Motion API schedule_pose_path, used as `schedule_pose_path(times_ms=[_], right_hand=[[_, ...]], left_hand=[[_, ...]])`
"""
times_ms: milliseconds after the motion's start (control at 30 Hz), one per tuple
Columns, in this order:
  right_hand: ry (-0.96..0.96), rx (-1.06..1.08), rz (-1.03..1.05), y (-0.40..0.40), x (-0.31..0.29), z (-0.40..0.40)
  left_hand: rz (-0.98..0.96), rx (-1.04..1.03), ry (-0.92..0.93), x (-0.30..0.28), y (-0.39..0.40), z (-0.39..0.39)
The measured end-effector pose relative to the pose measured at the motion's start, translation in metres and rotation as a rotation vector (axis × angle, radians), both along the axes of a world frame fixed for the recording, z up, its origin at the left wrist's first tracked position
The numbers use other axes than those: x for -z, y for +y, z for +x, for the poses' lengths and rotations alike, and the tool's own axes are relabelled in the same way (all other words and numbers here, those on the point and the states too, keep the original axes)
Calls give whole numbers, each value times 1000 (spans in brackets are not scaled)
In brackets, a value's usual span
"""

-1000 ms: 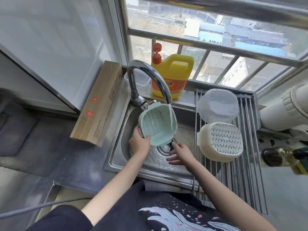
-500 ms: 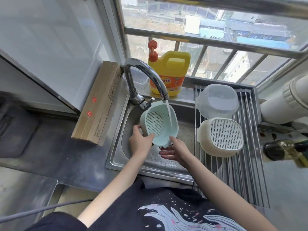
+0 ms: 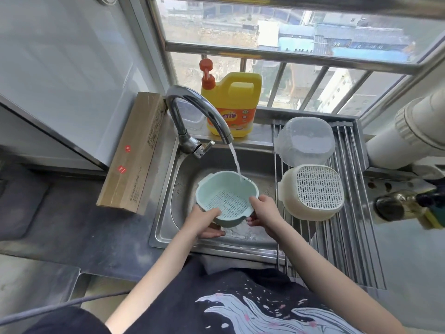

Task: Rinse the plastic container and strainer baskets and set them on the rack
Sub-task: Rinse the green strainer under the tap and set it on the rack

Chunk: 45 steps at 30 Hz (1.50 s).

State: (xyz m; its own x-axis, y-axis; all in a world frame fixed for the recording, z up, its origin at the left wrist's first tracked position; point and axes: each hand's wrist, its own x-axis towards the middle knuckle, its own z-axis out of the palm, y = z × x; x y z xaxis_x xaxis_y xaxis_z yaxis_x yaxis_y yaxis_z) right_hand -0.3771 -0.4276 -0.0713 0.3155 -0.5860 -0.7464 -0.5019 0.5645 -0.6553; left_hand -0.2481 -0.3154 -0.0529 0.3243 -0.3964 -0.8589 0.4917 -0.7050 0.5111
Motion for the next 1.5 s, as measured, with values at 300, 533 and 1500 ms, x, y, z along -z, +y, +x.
schedule_pose_path(times_ms=[300, 533, 1500], right_hand=[[114, -235, -208, -37, -18, -5], [119, -205, -166, -62, -28, -6], [-165, -243, -648, -80, -57, -19]], left_hand=[[30, 50, -103, 17, -9, 25], [-32, 191, -136, 19, -26, 30], [-210, 249, -15, 18, -81, 12]])
